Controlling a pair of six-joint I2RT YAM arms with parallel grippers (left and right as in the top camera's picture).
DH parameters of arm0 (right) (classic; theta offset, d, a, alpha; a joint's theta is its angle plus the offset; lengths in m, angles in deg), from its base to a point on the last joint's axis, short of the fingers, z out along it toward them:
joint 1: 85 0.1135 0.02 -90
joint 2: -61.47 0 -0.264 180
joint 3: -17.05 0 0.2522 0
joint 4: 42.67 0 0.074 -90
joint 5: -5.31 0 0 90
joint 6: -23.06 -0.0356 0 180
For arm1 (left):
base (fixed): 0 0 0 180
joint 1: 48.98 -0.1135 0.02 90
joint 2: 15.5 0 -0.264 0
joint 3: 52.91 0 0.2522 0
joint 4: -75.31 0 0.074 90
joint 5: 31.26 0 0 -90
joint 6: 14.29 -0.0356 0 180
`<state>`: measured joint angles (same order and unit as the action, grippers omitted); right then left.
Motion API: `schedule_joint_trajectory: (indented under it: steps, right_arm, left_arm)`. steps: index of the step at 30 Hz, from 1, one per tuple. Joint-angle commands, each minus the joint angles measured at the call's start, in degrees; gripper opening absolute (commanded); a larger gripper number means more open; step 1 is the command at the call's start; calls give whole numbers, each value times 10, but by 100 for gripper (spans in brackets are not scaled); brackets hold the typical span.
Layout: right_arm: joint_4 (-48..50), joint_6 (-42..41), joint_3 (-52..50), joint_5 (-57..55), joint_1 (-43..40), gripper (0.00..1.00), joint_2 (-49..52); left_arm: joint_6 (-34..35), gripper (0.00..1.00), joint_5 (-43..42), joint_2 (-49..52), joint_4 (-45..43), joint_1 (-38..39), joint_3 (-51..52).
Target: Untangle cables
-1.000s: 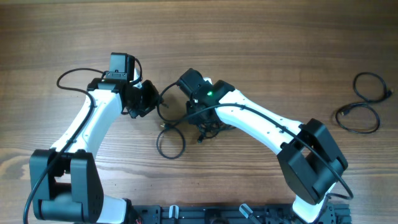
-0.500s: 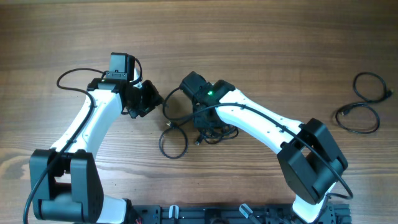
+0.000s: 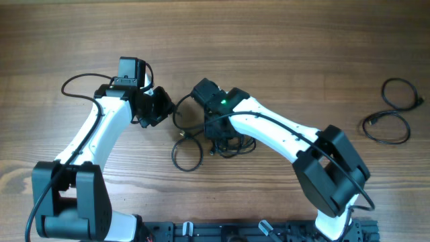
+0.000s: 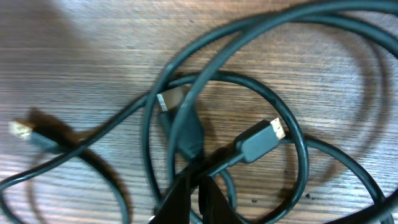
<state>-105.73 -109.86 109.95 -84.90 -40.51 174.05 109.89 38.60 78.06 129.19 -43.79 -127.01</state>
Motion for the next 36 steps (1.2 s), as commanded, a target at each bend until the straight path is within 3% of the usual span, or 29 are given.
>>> schedule_joint_trajectory:
  steps: [1,10,19,24,27,30,33,36]
  right_arm:
    - [-5,-12,10,0,3,10,21]
    - [-26,-6,71,30,-1,14,22]
    - [-19,-23,9,8,13,15,23]
    - [-26,-23,9,-2,13,13,23]
    - [-28,-14,9,-2,11,4,23]
    - [-20,46,14,55,-21,4,-1]
    - [9,116,15,224,-90,4,-52]
    - [48,148,15,406,-151,4,-69]
  left_arm:
    - [-9,37,7,3,0,1,1]
    - [-9,38,7,3,-3,1,1]
    - [-9,38,7,3,-2,2,1]
    - [-10,38,7,3,-2,2,1]
    - [-13,38,7,3,-2,2,1]
    - [-53,38,-3,3,-2,2,1]
    - [-110,41,-165,3,-9,-6,1]
    - [-115,43,-323,3,-16,-20,1]
